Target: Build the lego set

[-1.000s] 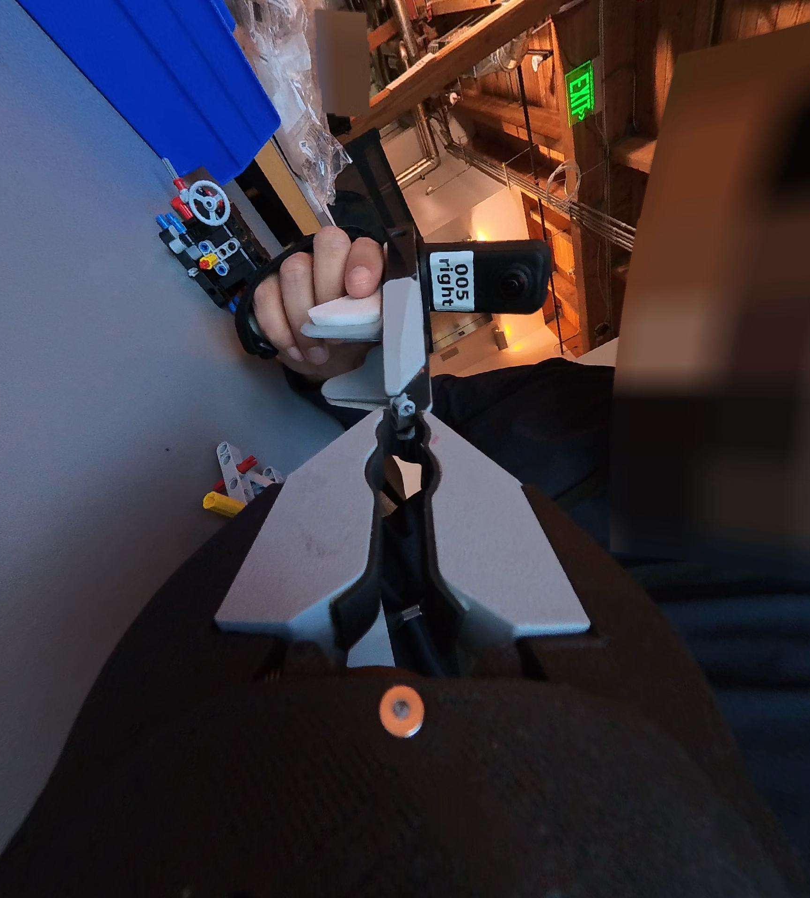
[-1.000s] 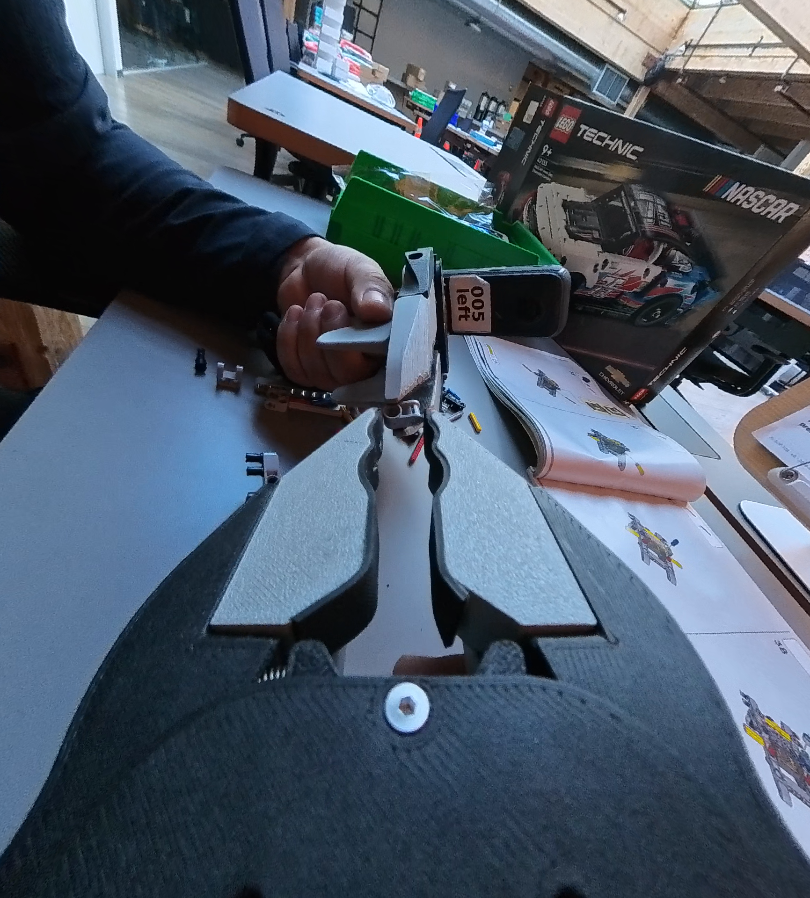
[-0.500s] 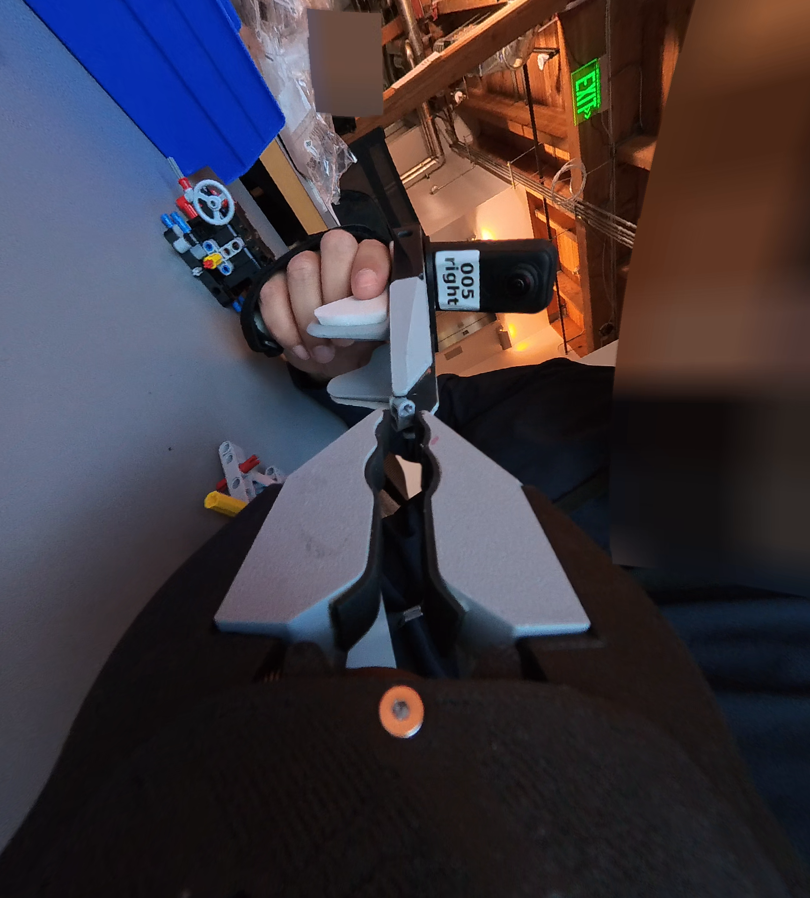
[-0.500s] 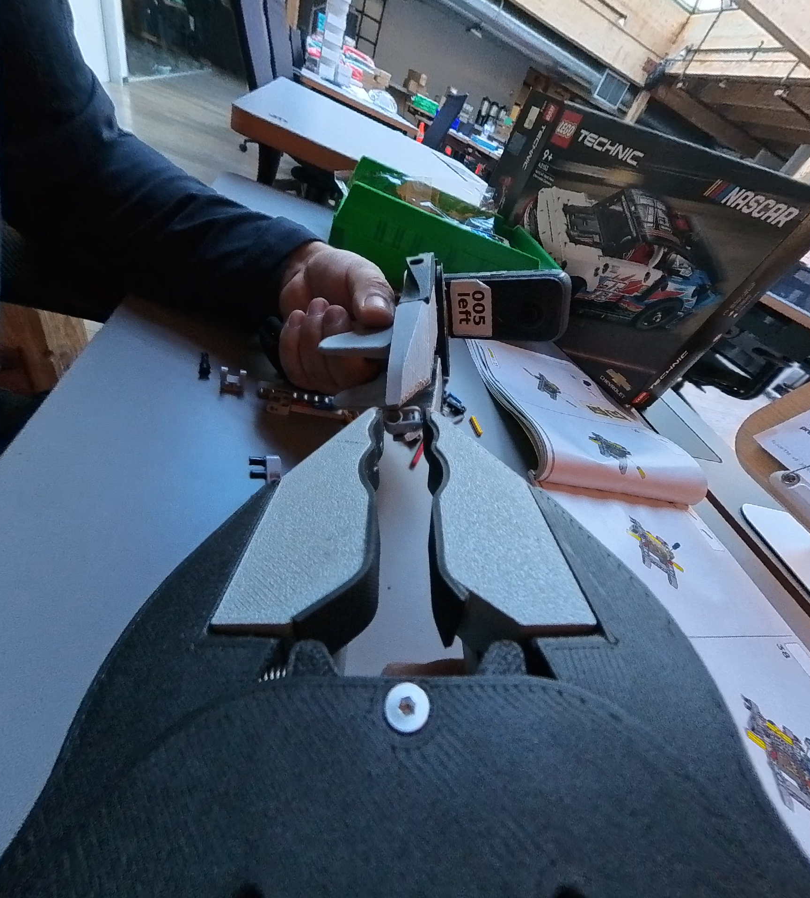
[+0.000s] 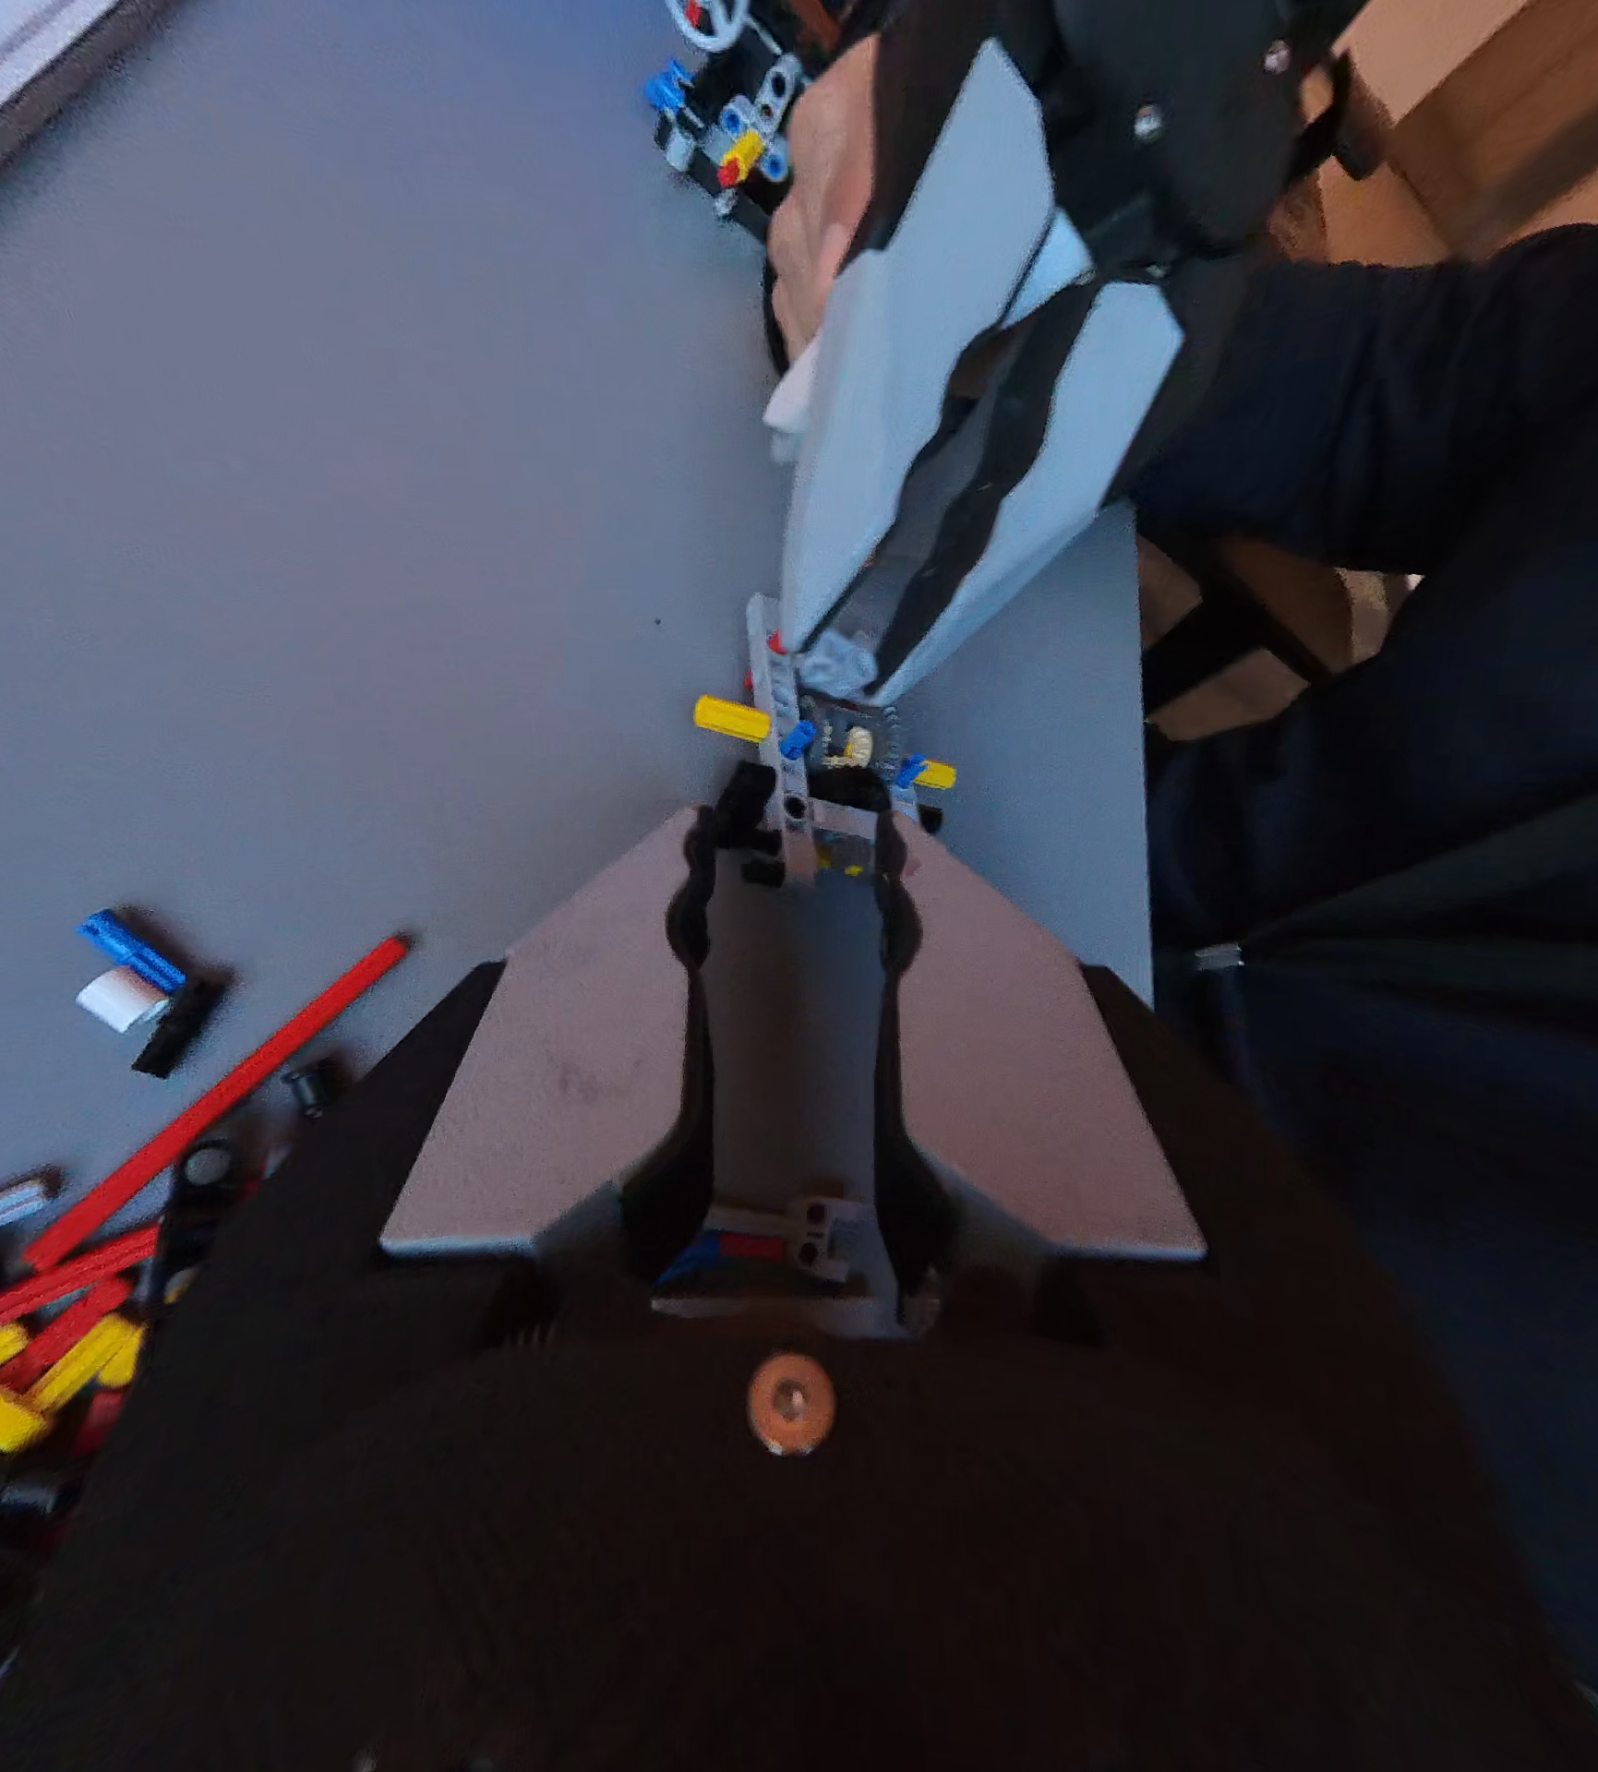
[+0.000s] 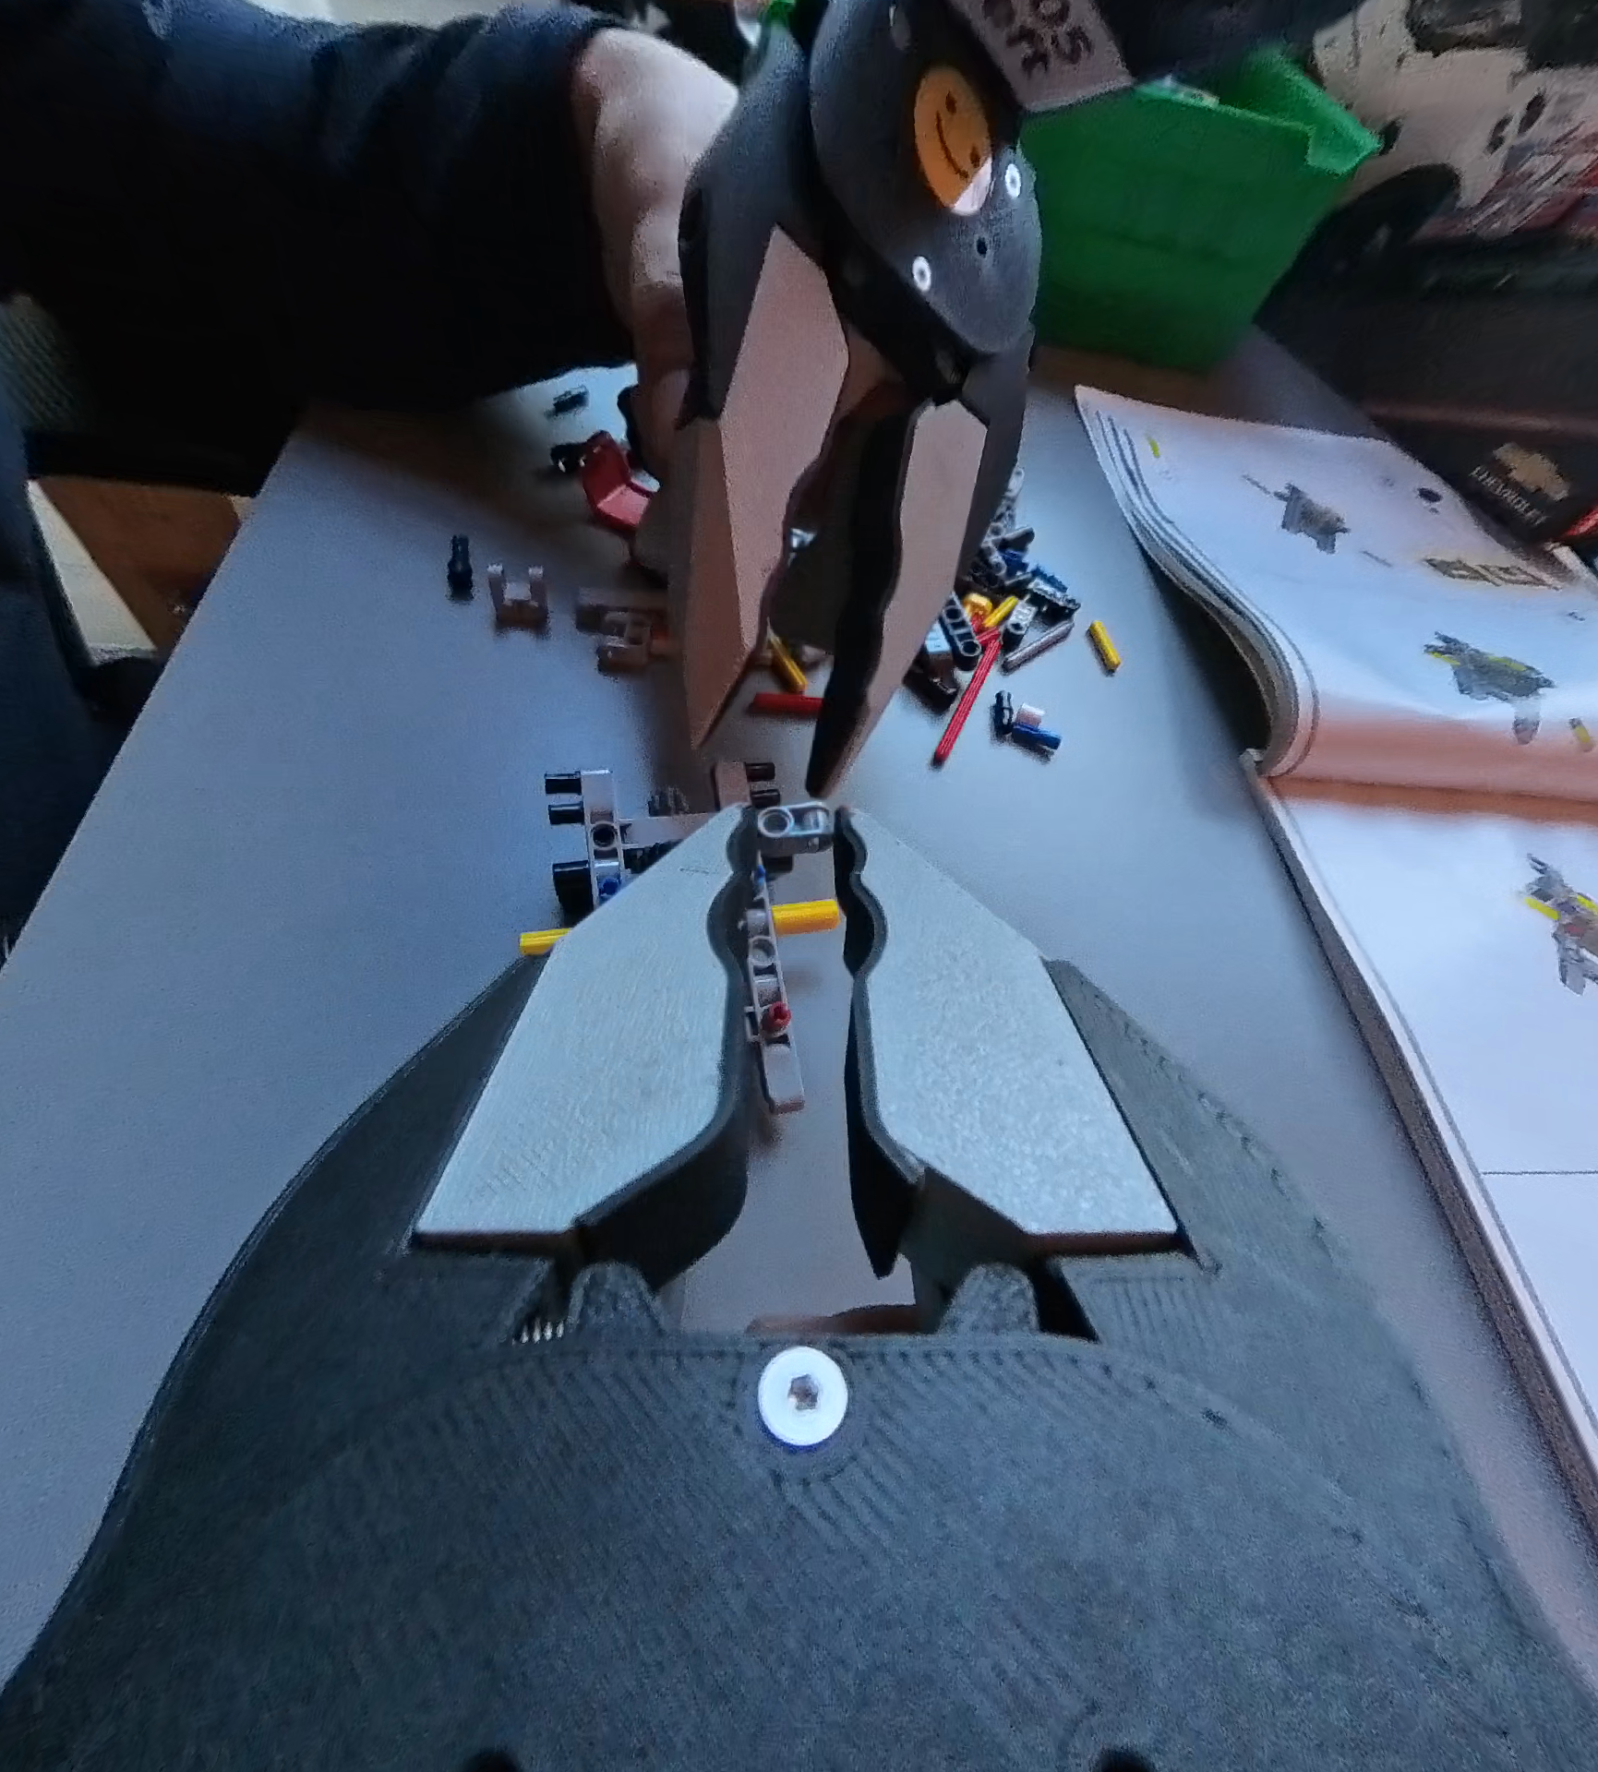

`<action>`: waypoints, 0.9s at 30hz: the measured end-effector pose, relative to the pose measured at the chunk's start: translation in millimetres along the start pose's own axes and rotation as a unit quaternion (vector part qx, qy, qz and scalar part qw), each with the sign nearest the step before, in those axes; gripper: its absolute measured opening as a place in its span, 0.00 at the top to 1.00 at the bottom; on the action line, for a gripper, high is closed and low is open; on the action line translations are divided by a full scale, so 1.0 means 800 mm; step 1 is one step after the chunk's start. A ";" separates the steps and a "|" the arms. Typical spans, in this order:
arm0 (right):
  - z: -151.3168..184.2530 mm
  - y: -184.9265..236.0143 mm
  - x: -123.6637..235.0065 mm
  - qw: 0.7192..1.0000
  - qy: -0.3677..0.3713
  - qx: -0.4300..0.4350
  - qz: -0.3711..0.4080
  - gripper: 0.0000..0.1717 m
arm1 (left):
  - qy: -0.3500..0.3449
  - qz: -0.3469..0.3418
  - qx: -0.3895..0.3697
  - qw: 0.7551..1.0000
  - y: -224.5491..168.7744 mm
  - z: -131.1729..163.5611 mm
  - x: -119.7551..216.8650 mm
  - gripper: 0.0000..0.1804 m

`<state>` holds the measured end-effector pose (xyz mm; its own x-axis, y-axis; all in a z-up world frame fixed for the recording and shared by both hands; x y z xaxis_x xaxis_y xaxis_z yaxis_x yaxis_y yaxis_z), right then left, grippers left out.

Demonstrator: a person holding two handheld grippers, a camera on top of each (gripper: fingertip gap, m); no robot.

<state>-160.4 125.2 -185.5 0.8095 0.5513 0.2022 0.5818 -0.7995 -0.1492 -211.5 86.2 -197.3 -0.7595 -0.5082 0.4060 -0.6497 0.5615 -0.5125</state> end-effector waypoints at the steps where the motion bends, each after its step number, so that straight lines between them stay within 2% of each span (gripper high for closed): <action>1: 0.001 0.000 -0.001 1.000 0.002 -0.003 -0.002 0.93 | -0.002 0.007 -0.002 1.000 -0.004 -0.001 0.000 0.83; 5: 0.004 0.000 0.000 0.999 0.010 -0.033 -0.016 0.93 | 0.007 0.004 -0.021 1.000 -0.003 0.003 0.003 0.89; 13: 0.014 0.008 -0.006 0.997 0.048 -0.044 -0.035 0.93 | 0.023 -0.007 -0.056 0.998 -0.007 0.008 -0.003 0.91; 16: 0.014 0.008 -0.006 0.997 0.050 -0.043 -0.034 0.93 | 0.029 -0.017 -0.073 0.997 -0.007 0.009 -0.005 0.91; 20: 0.013 0.009 -0.003 0.997 0.047 -0.046 -0.033 0.93 | 0.021 -0.031 -0.096 0.995 -0.007 0.003 -0.005 0.84; 27: 0.015 0.007 0.003 0.997 0.051 -0.048 -0.022 0.93 | 0.046 -0.035 -0.119 0.991 -0.007 0.012 -0.014 0.86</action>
<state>-154.3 124.5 -197.7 0.7678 0.5634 0.3050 0.6026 -0.7968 -0.0450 -199.4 82.6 -205.9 -0.7056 -0.4953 0.5068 -0.6810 0.6715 -0.2920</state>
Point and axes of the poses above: each gripper's, where its closed fingertips meet, x back along the fingers, z out of its underside, y = z × x across the jaws, the point moved 3 cm from there along x, back along the fingers, and after that the axes turned 12 degrees about -y, right-handed, at the moved point
